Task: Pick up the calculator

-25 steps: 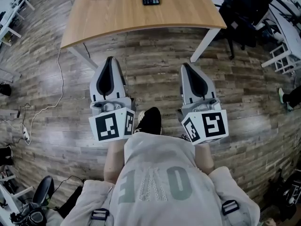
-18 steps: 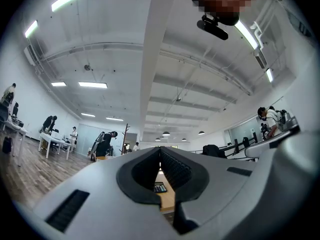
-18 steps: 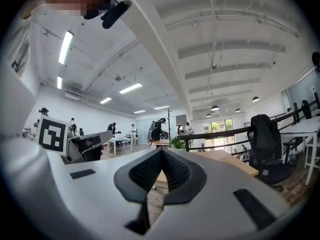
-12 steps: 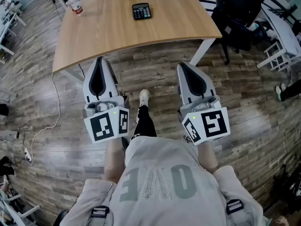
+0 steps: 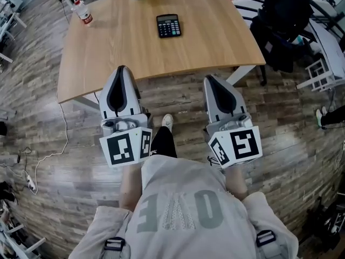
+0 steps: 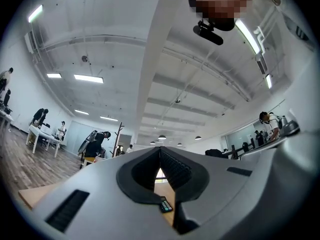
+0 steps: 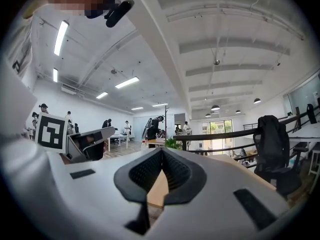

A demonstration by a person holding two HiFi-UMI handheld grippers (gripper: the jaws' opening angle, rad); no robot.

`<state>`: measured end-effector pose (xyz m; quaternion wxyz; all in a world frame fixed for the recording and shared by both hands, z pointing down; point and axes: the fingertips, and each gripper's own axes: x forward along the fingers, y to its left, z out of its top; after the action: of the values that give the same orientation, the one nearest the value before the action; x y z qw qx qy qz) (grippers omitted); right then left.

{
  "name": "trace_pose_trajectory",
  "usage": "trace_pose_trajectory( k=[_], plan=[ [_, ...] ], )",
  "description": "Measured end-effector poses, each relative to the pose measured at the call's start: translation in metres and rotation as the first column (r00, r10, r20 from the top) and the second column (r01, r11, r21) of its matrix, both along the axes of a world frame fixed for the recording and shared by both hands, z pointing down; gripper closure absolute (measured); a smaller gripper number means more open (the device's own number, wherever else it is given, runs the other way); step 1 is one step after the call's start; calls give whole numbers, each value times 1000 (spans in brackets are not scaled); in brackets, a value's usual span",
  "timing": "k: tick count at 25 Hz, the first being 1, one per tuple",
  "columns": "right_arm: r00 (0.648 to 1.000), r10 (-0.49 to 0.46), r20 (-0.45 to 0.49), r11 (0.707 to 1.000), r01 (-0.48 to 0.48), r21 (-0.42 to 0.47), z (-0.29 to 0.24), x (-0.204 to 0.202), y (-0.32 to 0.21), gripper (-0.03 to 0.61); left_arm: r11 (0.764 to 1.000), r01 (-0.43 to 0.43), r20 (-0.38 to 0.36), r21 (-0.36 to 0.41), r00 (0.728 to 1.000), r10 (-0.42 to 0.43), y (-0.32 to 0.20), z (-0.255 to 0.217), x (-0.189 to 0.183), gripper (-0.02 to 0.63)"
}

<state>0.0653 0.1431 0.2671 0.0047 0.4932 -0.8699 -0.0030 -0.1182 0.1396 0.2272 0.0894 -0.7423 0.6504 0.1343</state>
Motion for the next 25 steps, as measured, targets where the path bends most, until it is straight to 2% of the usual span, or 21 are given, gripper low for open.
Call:
trace_pose_trajectory(
  k=[6,15,20,25],
  plan=[
    [1000,2,10,1000,-1,-19,-5,-13,-83,560,1000,-2,22,-11,1000,2,-81,-8,-14,604],
    [999,20,42,999,-19,-29,-17,-35,-197,560,1000,5,80,10,997,-5,-190,-31,-42,604],
    [999,22,33,998,-20,-51,-17,-46,-237,560,1000,-3,66,13,998,2,-227,-36,-52,604],
    [1000,-8,9,998,8,-63,-17,-51,-255,560,1000,12,34,-21,999,-11,-249,-26,-56,604]
  ],
)
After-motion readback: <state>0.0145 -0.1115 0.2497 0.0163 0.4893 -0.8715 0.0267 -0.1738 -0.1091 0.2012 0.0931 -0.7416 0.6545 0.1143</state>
